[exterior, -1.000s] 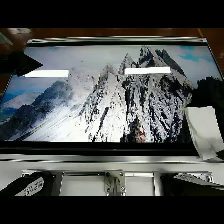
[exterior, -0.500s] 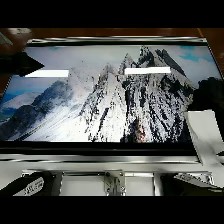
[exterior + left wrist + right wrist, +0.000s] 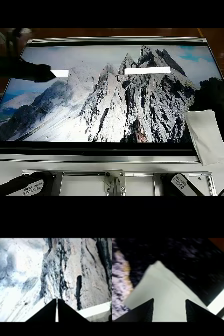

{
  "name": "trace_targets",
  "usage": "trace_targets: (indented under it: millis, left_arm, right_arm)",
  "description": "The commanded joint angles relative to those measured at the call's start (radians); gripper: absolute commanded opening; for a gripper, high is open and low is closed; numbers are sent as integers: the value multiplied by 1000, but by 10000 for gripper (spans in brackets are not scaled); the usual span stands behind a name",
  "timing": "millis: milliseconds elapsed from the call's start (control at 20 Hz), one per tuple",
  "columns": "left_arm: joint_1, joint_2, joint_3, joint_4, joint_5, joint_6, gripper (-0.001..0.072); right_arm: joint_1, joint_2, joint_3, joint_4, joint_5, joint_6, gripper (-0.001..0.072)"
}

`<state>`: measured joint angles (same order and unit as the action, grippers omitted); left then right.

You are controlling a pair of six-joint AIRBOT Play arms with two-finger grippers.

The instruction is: Fold the shirts.

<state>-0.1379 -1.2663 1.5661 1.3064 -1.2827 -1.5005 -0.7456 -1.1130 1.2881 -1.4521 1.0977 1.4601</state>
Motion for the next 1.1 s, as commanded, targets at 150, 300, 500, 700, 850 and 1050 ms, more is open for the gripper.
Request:
trace_targets:
  millis: [150, 300, 500, 700, 850, 1050]
  left_arm:
    - [-208, -182, 2, 290, -181, -110, 679]
    - [-203, -210, 2, 283, -170, -109, 670]
    - [-204, -212, 2, 283, -168, -109, 670]
    - [-204, -212, 2, 283, -166, -109, 670]
    - [-204, -212, 2, 283, -166, -109, 670]
    - [-204, -212, 2, 283, -166, -110, 670]
  right_arm:
    - [498, -116, 39, 14, 306, 56, 659]
    - [546, -145, 39, 13, 365, 55, 657]
    - [555, -145, 40, 25, 364, 55, 657]
    - [555, -145, 39, 26, 364, 55, 657]
    - [555, -145, 40, 26, 364, 55, 657]
    - [555, -145, 39, 26, 364, 55, 657]
